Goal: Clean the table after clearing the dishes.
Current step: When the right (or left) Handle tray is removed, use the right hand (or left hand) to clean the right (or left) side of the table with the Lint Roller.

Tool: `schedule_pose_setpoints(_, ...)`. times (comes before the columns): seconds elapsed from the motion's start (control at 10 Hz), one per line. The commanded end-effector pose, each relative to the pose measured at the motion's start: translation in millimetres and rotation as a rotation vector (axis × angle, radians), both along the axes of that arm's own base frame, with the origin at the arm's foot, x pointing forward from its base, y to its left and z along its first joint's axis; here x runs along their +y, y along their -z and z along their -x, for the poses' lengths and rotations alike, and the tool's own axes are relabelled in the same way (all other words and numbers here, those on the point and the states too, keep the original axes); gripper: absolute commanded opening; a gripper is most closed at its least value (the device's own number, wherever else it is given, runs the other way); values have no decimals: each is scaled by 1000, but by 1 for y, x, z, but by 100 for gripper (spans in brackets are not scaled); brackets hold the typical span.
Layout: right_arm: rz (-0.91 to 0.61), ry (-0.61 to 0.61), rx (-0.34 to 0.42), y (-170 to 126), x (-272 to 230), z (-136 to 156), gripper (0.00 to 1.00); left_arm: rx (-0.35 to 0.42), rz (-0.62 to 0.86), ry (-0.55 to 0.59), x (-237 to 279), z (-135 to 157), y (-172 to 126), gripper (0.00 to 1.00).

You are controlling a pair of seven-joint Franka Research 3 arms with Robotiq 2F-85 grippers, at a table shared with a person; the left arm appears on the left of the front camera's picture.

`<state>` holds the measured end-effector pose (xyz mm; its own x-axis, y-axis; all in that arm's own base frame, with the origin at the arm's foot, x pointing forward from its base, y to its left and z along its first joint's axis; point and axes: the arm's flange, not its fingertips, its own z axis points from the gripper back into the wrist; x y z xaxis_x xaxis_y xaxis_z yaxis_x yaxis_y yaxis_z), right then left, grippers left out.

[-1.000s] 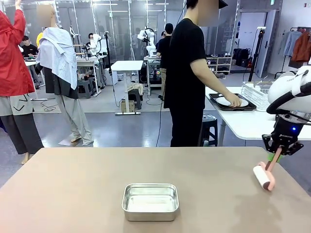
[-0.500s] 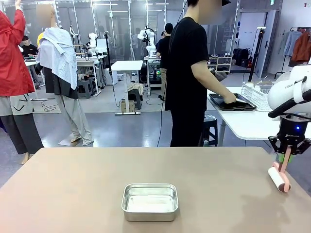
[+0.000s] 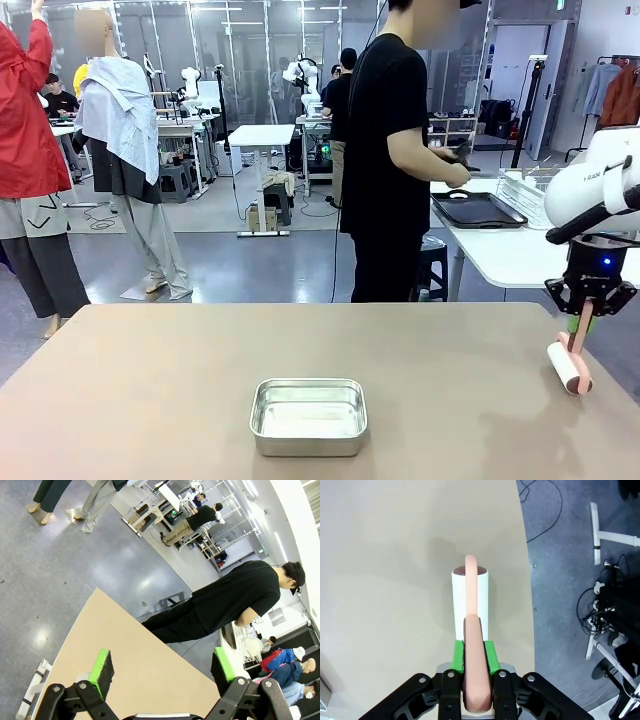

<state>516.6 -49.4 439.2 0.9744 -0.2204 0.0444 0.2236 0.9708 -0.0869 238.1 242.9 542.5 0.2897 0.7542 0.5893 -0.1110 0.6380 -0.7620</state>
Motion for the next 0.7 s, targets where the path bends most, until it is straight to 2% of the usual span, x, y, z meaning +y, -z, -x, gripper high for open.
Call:
schedule_pose_setpoints(0.0,55,37,-55,-10,18,26,20,12,2,-4,0,2,-2,100)
schedule_pose_setpoints(0.1,59,61,-49,-4,19,25,20,12,2,-4,0,2,-2,100)
schedule_pose_setpoints(0.2,15,-3,-15,-8,7,11,20,12,2,-4,0,2,-2,100)
schedule_pose_setpoints(0.6,15,-3,-15,-8,7,11,20,12,2,-4,0,2,-2,100)
